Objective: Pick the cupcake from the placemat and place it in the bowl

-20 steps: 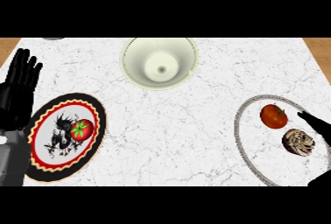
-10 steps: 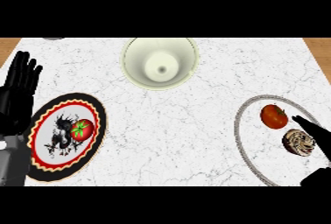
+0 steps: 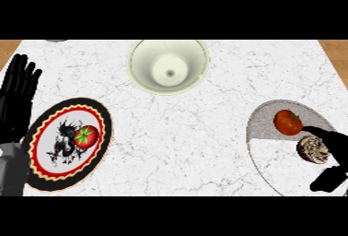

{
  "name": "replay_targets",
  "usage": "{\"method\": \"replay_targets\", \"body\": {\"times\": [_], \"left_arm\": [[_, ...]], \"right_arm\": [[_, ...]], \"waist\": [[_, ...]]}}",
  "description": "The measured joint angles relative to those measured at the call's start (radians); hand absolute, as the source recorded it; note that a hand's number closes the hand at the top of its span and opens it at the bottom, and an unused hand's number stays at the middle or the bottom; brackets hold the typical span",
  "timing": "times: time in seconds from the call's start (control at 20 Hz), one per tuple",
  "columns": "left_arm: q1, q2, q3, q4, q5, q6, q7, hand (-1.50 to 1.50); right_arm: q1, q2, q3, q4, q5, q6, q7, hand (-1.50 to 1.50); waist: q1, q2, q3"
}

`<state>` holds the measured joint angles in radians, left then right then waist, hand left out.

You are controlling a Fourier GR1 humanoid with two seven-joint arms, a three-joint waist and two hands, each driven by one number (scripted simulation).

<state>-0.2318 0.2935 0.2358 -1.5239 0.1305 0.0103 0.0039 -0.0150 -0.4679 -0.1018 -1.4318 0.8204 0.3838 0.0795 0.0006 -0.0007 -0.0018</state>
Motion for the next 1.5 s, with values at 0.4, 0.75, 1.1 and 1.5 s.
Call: {"method": "replay_targets", "body": {"times": [0.4,0.75,1.1,1.5], "left_arm": [[-0.019,-0.009,-0.003,-0.002,-0.012,0.008,0.016,0.0],[-0.019,-0.007,0.011,0.023,-0.012,0.001,-0.006,0.0],[0.006,-0.006,0.017,0.019,-0.01,-0.011,-0.023,0.0],[-0.007,0.001,0.025,0.024,-0.005,-0.015,-0.016,0.0]], "right_arm": [[-0.012,-0.01,-0.024,0.058,0.049,-0.11,-0.138,1.5],[0.035,0.022,-0.046,-0.036,0.093,-0.104,-0.03,1.5],[0.122,0.072,-0.081,-0.277,0.139,-0.005,0.267,1.5],[0.126,0.069,-0.147,-0.634,0.123,0.106,0.431,1.5]], "waist": [[-0.003,-0.004,-0.008],[-0.01,-0.003,-0.005],[-0.013,-0.001,0.002],[-0.012,-0.003,0.001]]}}
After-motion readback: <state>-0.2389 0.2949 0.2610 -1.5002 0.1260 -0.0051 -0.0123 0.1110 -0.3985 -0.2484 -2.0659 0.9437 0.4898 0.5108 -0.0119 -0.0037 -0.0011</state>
